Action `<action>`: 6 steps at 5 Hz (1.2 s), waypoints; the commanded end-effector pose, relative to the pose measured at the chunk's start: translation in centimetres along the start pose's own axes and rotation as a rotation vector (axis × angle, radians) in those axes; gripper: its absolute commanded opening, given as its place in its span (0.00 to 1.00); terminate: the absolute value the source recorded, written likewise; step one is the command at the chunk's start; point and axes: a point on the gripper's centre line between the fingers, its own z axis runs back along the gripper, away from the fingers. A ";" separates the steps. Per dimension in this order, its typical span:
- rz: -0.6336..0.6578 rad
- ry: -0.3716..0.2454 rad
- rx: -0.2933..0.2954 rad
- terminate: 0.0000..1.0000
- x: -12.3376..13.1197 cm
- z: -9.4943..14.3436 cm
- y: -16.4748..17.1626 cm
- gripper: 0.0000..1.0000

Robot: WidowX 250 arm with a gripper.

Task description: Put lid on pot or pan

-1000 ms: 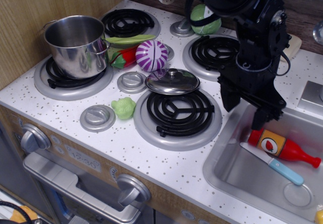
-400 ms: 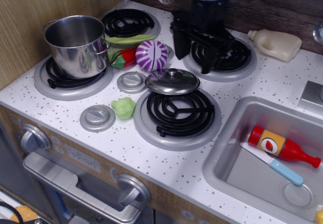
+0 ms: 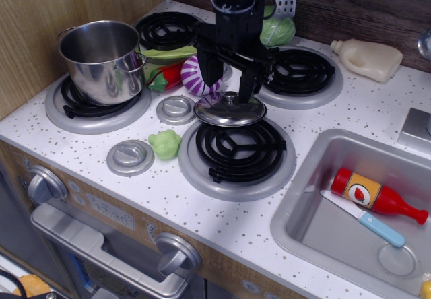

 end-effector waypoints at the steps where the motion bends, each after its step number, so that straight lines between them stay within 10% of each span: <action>1: -0.021 -0.084 0.002 0.00 1.4 0.6 1.7 1.00; 5: -0.008 -0.070 -0.079 0.00 2.5 -2.0 2.6 1.00; 6: -0.002 -0.068 -0.098 0.00 2.5 -2.8 2.3 0.00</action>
